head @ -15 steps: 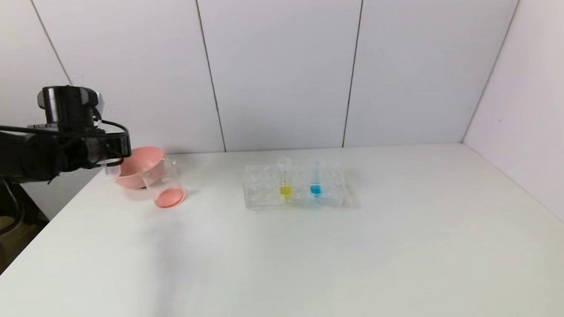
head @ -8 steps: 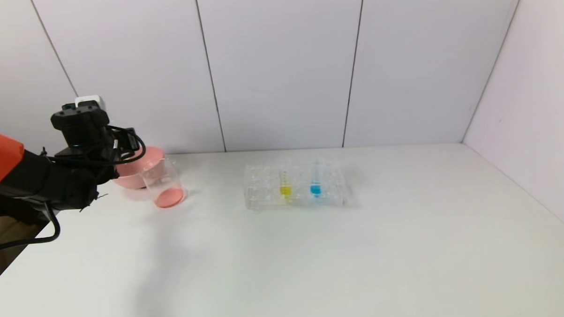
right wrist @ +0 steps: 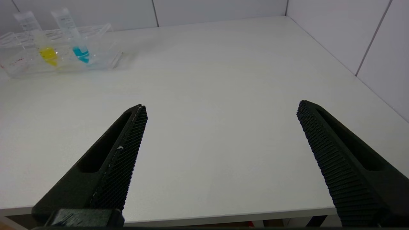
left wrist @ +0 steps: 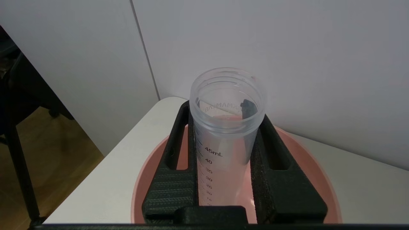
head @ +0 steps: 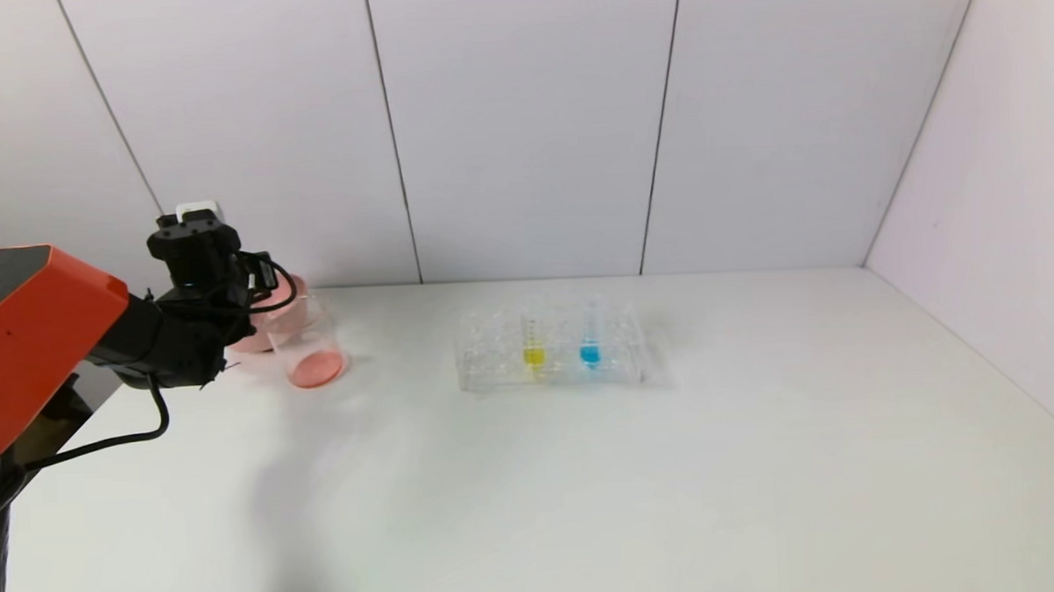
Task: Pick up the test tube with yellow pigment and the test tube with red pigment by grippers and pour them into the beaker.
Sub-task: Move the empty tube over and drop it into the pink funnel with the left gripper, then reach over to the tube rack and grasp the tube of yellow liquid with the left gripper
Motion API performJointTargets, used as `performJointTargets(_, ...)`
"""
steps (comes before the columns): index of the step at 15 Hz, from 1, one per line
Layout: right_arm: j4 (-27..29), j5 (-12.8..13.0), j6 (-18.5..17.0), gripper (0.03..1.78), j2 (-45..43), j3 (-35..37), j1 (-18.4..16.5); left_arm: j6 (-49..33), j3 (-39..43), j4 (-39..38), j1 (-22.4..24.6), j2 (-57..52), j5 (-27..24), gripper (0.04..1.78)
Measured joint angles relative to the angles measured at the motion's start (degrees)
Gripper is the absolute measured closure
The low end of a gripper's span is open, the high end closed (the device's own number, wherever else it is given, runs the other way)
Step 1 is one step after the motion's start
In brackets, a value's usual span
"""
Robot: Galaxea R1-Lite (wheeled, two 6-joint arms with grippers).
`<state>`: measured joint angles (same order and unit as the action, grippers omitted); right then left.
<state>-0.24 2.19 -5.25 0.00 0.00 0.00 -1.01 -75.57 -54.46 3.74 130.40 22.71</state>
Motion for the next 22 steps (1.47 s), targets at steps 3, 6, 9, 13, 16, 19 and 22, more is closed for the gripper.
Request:
performJointTargets(3, 0.0, 0.0, 0.0, 0.10, 0.0, 0.0, 0.0, 0.0, -0.3, -0.4, 0.0, 0.6, 0.0, 1.20)
performJointTargets(6, 0.0, 0.0, 0.0, 0.10, 0.0, 0.0, 0.0, 0.0, -0.3, -0.6, 0.0, 0.4, 0.0, 0.81)
performJointTargets(9, 0.0, 0.0, 0.0, 0.10, 0.0, 0.0, 0.0, -0.1, -0.4, -0.1, -0.1, -1.1, 0.7, 0.35)
performJointTargets(13, 0.0, 0.0, 0.0, 0.10, 0.0, 0.0, 0.0, -1.5, 1.1, 3.5, -0.4, -6.6, 0.3, 0.05)
performJointTargets(16, 0.0, 0.0, 0.0, 0.10, 0.0, 0.0, 0.0, -4.2, 5.0, 10.2, -0.6, -14.0, -5.5, 0.04)
performJointTargets(19, 0.0, 0.0, 0.0, 0.10, 0.0, 0.0, 0.0, -5.2, 13.4, 18.0, -0.6, -24.3, -16.8, 0.04)
performJointTargets(22, 0.0, 0.0, 0.0, 0.10, 0.0, 0.0, 0.0, -1.1, 24.3, 23.6, -0.9, -35.5, -31.7, 0.04)
